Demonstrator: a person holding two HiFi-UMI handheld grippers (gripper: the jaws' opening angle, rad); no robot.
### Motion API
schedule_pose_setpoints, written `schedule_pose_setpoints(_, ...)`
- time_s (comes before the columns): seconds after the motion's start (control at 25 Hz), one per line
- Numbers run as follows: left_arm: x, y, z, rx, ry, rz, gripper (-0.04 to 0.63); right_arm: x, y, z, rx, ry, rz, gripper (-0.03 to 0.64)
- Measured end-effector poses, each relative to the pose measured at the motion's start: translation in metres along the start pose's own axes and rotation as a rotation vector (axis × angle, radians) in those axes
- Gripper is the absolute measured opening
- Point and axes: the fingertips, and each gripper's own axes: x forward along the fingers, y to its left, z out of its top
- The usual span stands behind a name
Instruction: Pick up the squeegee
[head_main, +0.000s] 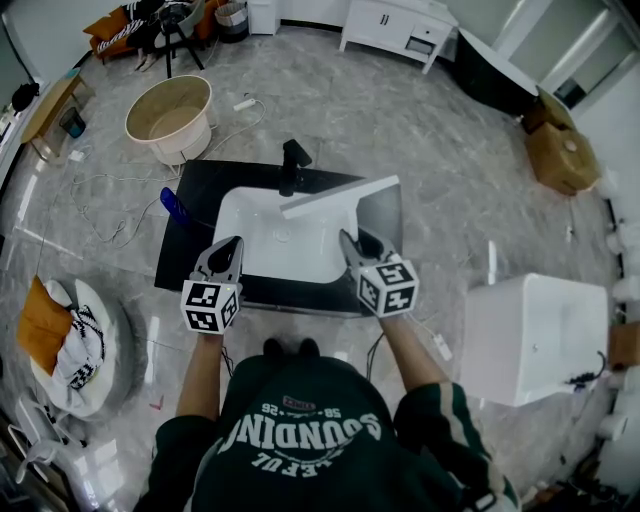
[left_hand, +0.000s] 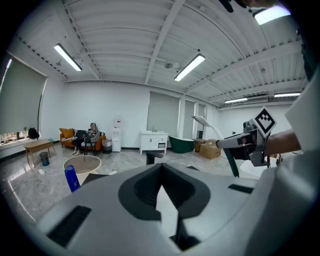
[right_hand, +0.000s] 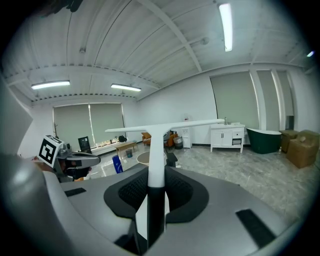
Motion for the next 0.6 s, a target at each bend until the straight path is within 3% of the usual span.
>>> schedule_pose_setpoints(0.6, 0.0070, -0.0069, -0.0050, -0.001, 0.016, -0.017, 0.002, -0.0029, -0.0096, -0.0110, 0.019, 0.015, -0.015, 0.086)
